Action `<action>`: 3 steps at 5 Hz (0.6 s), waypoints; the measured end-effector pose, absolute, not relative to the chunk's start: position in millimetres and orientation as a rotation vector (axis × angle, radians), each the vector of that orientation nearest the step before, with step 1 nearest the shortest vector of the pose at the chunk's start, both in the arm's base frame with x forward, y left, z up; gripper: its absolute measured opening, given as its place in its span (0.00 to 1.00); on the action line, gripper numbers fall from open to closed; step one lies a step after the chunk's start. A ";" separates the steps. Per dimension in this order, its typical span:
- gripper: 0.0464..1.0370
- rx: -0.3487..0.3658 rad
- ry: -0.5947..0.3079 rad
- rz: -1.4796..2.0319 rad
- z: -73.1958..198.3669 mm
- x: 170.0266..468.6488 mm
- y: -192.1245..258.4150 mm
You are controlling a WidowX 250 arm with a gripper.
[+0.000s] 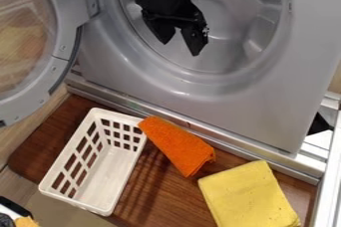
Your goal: Put the yellow towel inside the washing machine
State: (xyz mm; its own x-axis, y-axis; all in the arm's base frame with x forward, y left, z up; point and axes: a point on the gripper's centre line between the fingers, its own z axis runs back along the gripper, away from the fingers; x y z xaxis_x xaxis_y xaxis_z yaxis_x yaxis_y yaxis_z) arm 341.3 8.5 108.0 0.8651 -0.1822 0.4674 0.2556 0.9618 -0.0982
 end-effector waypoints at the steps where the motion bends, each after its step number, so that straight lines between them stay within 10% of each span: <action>1: 0.96 -0.168 -0.444 -0.225 97.9 338.3 8.0; 3: 0.96 -0.184 -0.407 -0.357 63.0 312.1 -43.2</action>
